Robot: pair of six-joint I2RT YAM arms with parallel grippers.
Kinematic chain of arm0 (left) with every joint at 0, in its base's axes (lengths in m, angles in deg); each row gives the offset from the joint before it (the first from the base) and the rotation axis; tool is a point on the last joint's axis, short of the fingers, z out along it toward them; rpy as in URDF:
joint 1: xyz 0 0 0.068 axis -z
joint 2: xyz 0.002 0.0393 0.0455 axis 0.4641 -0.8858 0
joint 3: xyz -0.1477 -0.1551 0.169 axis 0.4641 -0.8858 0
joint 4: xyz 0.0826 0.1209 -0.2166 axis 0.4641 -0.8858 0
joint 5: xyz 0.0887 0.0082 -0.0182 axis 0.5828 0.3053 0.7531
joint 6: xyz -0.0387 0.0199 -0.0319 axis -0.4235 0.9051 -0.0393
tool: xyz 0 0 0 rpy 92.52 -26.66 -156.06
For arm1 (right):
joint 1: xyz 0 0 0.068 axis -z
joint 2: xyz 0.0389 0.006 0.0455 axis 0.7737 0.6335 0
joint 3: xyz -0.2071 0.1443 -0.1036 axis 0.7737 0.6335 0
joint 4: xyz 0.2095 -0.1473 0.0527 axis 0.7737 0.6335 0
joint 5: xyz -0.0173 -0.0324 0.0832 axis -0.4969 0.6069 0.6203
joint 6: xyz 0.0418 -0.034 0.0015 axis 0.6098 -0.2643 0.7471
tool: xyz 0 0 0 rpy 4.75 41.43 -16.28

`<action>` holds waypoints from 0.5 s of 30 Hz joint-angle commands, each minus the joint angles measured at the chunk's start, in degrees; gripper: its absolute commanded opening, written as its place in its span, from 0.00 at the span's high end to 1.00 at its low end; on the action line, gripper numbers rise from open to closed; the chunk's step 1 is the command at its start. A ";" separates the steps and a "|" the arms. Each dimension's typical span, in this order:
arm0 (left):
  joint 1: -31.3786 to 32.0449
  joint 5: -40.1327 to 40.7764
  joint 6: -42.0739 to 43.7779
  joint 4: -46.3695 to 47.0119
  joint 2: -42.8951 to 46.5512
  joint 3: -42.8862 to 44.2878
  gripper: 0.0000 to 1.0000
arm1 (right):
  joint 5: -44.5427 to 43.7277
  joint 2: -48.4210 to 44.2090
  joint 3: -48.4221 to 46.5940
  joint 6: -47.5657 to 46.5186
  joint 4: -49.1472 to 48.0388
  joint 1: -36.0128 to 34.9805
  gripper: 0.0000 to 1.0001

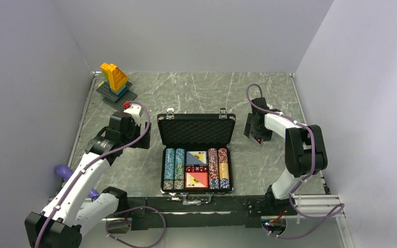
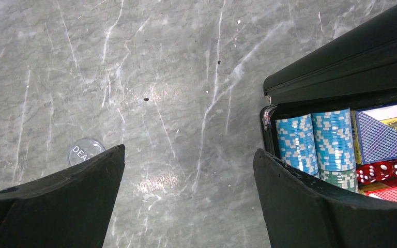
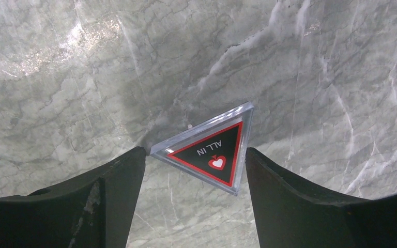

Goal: Pack up texas hold em set

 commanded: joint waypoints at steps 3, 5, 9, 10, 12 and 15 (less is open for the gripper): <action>-0.33 -0.15 0.04 0.90 0.68 0.54 0.02 | -1.05 2.68 0.66 1.85 4.68 -0.03 0.26; -0.29 -0.12 0.08 0.91 0.81 0.54 0.02 | -1.12 2.69 0.94 2.04 4.98 0.09 0.26; -0.29 -0.03 -0.03 0.82 1.07 0.54 0.02 | -0.93 2.67 1.71 2.39 4.70 0.16 0.27; -0.32 -0.04 -0.05 0.82 1.10 0.50 0.02 | -0.79 2.64 1.78 2.47 4.65 0.13 0.29; -0.29 0.02 0.01 0.83 1.12 0.54 0.02 | -0.68 2.52 1.81 2.57 4.61 0.15 0.32; -0.29 0.05 -0.05 0.83 1.22 0.54 0.02 | -0.93 1.81 2.02 2.66 4.52 0.11 0.39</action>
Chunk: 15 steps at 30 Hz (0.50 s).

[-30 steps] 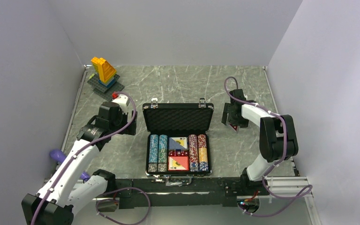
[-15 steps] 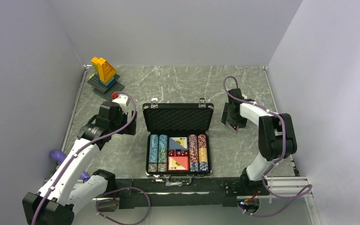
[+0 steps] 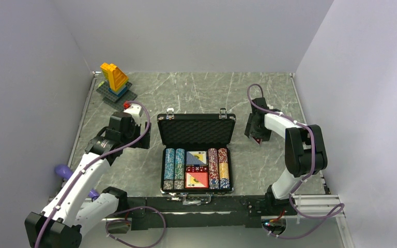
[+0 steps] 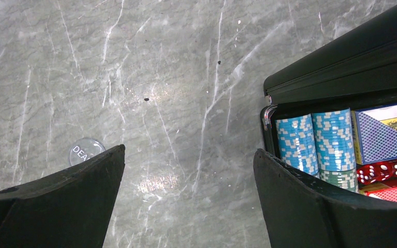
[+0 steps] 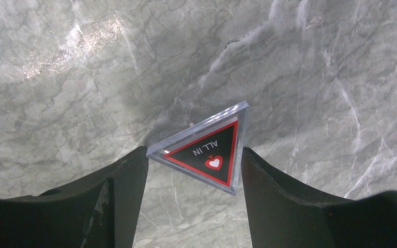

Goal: Pack up texas hold em set

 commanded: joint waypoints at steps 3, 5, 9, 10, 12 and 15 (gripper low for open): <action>-0.29 0.02 -0.03 0.82 1.25 0.53 0.02 | -1.16 0.79 2.14 0.13 4.18 0.14 0.45; -0.29 0.18 -0.03 0.74 1.28 0.50 0.02 | -1.06 -0.08 2.14 0.22 4.34 0.11 0.49; -0.29 0.34 -0.14 0.65 1.21 0.62 0.02 | -0.84 -2.86 1.97 0.15 5.64 0.14 0.53; -0.29 0.38 -0.12 0.65 1.19 0.63 0.02 | -0.83 -3.60 1.96 0.06 6.17 0.16 0.54; -0.29 0.45 -0.13 0.56 1.19 0.63 0.02 | -0.48 -5.46 2.24 0.00 7.42 0.14 0.55; -0.29 0.52 -0.21 0.56 1.10 0.69 0.02 | 0.71 -8.93 3.39 0.14 9.27 0.00 0.57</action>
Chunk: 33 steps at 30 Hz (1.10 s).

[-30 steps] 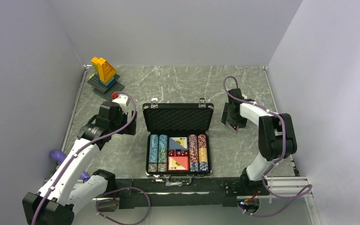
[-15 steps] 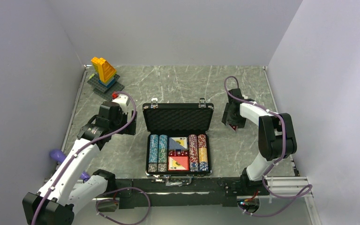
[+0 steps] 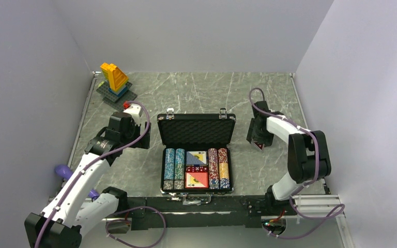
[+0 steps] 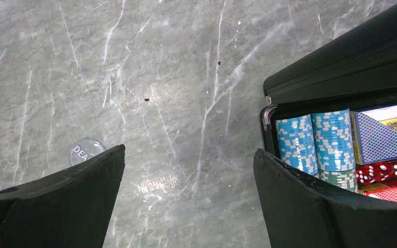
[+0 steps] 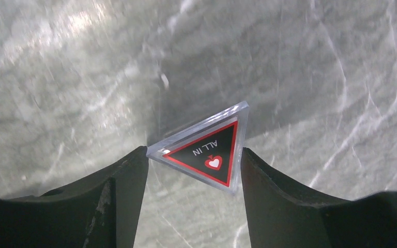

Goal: Pack up texas hold em set

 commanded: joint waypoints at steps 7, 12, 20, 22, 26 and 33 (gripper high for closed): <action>-0.48 0.47 -0.33 0.28 0.89 0.76 0.02 | 3.14 -14.49 2.73 1.46 10.46 -2.45 0.59; -0.55 0.53 -0.42 0.15 0.72 0.72 0.02 | 5.34 -20.41 2.68 7.27 14.01 -10.22 0.61; -0.81 0.70 -0.64 0.14 0.79 0.63 0.02 | 3.70 -21.85 0.53 21.84 12.04 -32.83 0.63; -0.84 0.61 -0.65 0.23 0.79 0.55 0.02 | 2.64 -21.19 0.37 23.72 10.19 -37.64 0.64; -0.90 0.86 -0.70 0.23 0.88 0.44 0.02 | -1.66 -18.60 -1.08 25.56 9.15 -45.48 0.64; -0.90 0.41 -0.84 0.36 0.89 0.29 0.02 | -4.42 -16.56 -2.14 26.79 6.79 -49.14 0.64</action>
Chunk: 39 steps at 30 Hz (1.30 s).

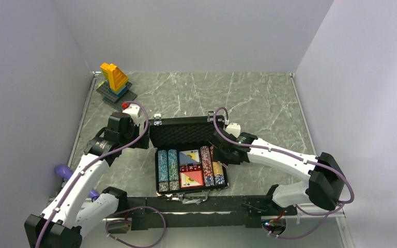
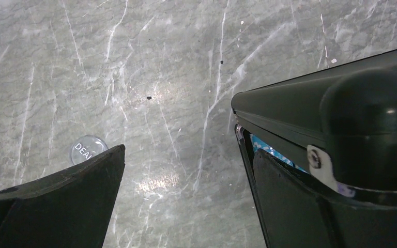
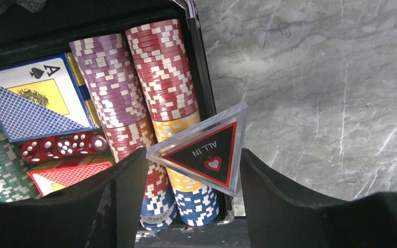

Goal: Pack up texas hold em set

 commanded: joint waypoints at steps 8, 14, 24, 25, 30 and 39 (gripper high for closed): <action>-1.13 -0.43 -0.60 1.49 -0.61 1.02 0.02 | -4.47 -1.48 -4.48 -0.81 -1.71 -4.34 0.65; -2.58 -3.31 -0.77 2.33 -2.18 2.27 0.04 | -7.15 -7.97 -2.53 1.36 -0.39 -5.31 0.67; -3.39 -4.33 -0.86 2.66 -2.00 1.88 0.04 | -7.31 -1.59 -7.51 -4.45 -6.28 -13.51 0.67; -3.43 -4.46 -0.84 2.75 -1.89 1.77 0.04 | -6.96 -0.33 -8.31 -5.19 -7.14 -13.93 0.68; -3.52 -4.38 -0.81 2.82 -1.92 1.51 0.04 | -4.27 7.97 -11.43 -10.53 -12.26 -14.34 0.68; -3.61 -3.06 -0.95 2.58 -2.30 1.33 0.04 | 0.94 18.29 -17.12 -17.29 -15.86 -12.14 0.68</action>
